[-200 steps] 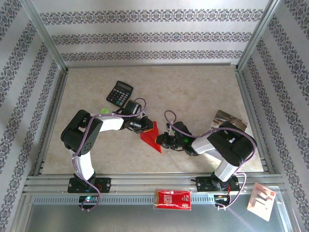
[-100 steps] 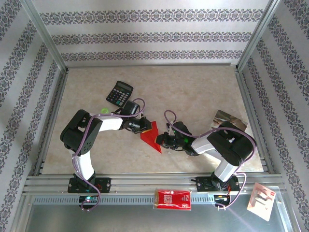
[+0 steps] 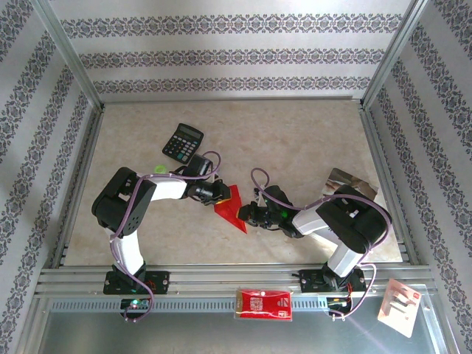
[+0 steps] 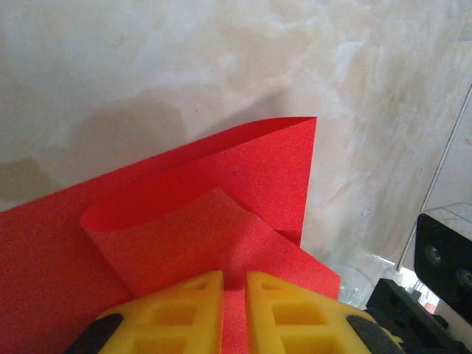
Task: Fold a paper plane with a square sheet of paper (pick it up from the middle)
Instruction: Fourth fold the wing at the center of the table.
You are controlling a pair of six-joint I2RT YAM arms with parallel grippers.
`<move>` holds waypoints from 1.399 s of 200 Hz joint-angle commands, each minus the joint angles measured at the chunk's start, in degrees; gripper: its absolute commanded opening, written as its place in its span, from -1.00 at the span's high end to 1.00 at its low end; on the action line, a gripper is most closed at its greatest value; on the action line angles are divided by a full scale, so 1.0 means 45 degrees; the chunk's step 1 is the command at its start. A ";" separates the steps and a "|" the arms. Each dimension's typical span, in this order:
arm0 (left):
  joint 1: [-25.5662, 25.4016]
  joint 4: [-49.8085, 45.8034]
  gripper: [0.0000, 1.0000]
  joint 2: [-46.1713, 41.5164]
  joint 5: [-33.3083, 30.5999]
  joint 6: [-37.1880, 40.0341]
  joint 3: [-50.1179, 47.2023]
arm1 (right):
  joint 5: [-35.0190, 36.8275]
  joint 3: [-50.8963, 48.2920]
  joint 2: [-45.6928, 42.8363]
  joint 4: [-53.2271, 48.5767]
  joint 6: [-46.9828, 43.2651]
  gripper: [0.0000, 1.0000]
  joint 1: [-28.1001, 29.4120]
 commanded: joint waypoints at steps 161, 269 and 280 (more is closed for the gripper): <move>0.0393 -0.0981 0.68 0.0599 -0.0395 0.0746 0.0306 | 0.0210 -0.0262 -0.1689 -0.2874 -0.1702 0.87 0.0247; 0.0388 -0.0456 0.52 -0.0511 0.0470 0.0370 0.0299 | -0.0010 0.0218 -0.1277 -0.3094 -0.1857 1.00 0.0181; 0.0372 -0.0310 0.49 -0.0838 0.0575 0.0242 0.0201 | 0.0011 0.0199 -0.1329 -0.3091 -0.1846 1.00 0.0195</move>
